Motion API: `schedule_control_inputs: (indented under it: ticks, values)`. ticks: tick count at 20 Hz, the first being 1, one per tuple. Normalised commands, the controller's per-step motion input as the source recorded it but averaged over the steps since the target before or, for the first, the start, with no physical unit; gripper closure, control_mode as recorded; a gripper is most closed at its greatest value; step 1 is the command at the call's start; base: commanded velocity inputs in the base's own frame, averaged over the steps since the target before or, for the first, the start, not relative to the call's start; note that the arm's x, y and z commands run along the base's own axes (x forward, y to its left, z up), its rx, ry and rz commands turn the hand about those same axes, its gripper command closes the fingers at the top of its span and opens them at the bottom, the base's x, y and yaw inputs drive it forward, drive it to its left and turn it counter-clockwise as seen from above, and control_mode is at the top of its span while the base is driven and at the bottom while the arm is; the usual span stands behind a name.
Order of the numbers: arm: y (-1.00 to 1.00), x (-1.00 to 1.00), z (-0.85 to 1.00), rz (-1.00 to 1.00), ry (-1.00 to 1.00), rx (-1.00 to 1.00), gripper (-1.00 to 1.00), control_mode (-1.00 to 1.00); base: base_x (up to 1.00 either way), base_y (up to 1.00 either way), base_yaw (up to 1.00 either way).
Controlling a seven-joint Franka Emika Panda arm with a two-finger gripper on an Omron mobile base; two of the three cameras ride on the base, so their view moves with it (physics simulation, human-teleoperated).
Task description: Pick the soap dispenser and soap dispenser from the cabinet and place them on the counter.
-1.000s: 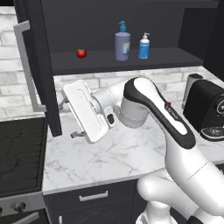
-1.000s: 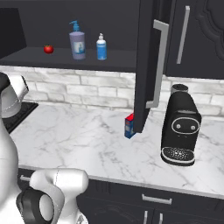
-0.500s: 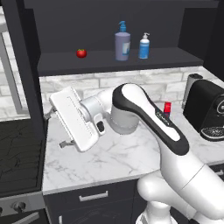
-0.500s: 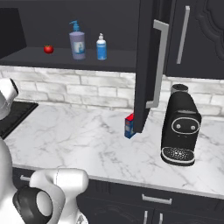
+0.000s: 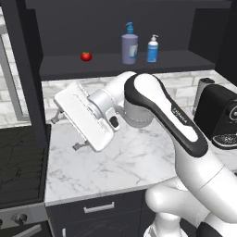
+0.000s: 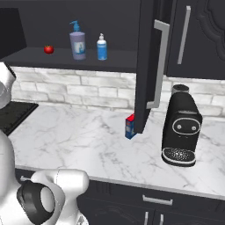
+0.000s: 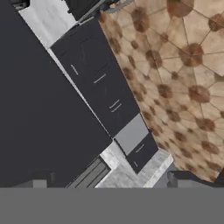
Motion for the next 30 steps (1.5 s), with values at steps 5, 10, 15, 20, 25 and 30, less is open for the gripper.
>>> schedule_control_inputs:
  ticks: [5,10,15,20,25,30]
  values:
    - [-0.18,0.0,0.11,0.07,-0.13,-0.16,-1.0,-1.0,0.0,0.0,0.0]
    - [-0.12,-0.1,-0.04,0.05,-0.22,-0.18,-1.0,-1.0,0.0,0.0,0.0]
    - [-0.21,-0.13,-0.06,0.08,-0.25,-0.16,-1.0,-1.0,0.0,0.0,0.0]
    - [-0.27,-0.06,0.0,0.09,-0.25,-0.15,-1.0,-1.0,0.0,0.0,0.0]
    - [-0.31,-0.05,0.0,0.05,-0.25,-0.14,-1.0,-1.0,0.0,0.0,0.0]
    - [-0.3,-0.18,-0.04,0.02,-0.25,-0.13,-1.0,-1.0,0.0,0.0,0.0]
